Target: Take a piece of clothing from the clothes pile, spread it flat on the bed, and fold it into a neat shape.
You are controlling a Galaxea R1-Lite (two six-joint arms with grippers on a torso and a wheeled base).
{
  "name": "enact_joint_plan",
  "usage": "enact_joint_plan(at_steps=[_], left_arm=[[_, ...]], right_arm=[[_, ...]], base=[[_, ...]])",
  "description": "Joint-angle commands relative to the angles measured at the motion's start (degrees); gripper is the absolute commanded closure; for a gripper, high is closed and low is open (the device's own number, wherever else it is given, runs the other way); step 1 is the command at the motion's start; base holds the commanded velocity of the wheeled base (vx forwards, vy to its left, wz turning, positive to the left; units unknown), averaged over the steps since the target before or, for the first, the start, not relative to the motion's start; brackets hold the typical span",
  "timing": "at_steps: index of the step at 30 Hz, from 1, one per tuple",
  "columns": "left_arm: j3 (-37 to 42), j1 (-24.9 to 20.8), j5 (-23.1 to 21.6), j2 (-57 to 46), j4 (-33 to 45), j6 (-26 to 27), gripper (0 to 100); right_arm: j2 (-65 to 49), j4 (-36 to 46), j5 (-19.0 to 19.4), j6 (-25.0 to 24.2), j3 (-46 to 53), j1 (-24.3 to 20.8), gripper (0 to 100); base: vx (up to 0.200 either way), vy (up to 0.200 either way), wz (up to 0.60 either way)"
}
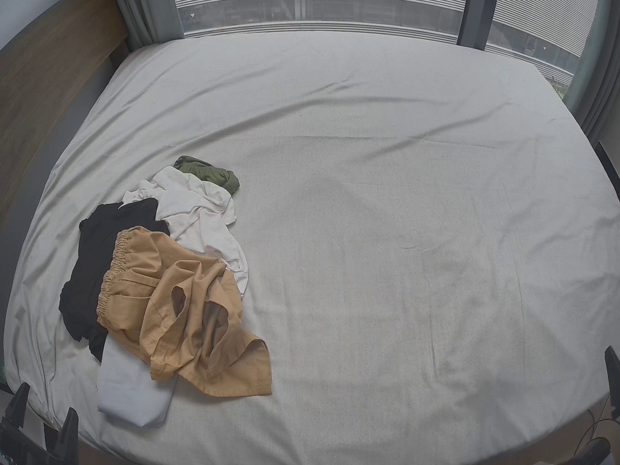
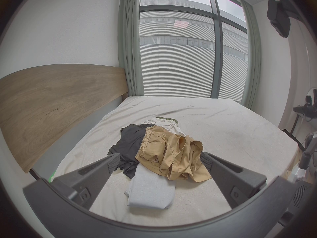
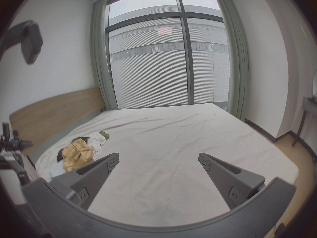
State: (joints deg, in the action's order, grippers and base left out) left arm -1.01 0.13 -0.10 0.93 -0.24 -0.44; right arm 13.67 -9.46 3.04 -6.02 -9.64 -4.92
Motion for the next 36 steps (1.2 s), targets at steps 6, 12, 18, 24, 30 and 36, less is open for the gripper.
enact_joint_plan(at_steps=[6,12,18,24,30,36], left_arm=[[1.01,-0.05,0.01,-0.93,-0.02,-0.09,0],[1.01,0.04,-0.08,-0.93,-0.02,0.09,0],[1.01,0.04,-0.08,-0.93,-0.02,0.00,0],[1.01,-0.05,-0.08,-0.93,-0.02,0.26,0],[1.01,-0.05,-0.08,-0.93,-0.02,0.18,0],[1.01,-0.05,-0.08,-0.93,-0.02,0.18,0]], right_arm=[[17.71,-0.65,3.73,-7.07,-9.25,-3.25,0],[24.74,-1.00,6.19,-7.16,-12.68,-3.51,0],[31.42,-2.93,8.74,-8.48,-14.09,-5.36,0],[38.89,-8.47,8.92,-10.59,-14.00,-9.75,0],[46.45,-13.83,8.92,-13.14,-14.09,-13.44,0],[53.04,-19.19,8.83,-14.81,-14.00,-16.26,0]], base=[[0.000,0.000,0.00],[0.000,0.000,0.00],[0.000,0.000,0.00],[0.000,0.000,0.00],[0.000,0.000,0.00],[0.000,0.000,0.00]])
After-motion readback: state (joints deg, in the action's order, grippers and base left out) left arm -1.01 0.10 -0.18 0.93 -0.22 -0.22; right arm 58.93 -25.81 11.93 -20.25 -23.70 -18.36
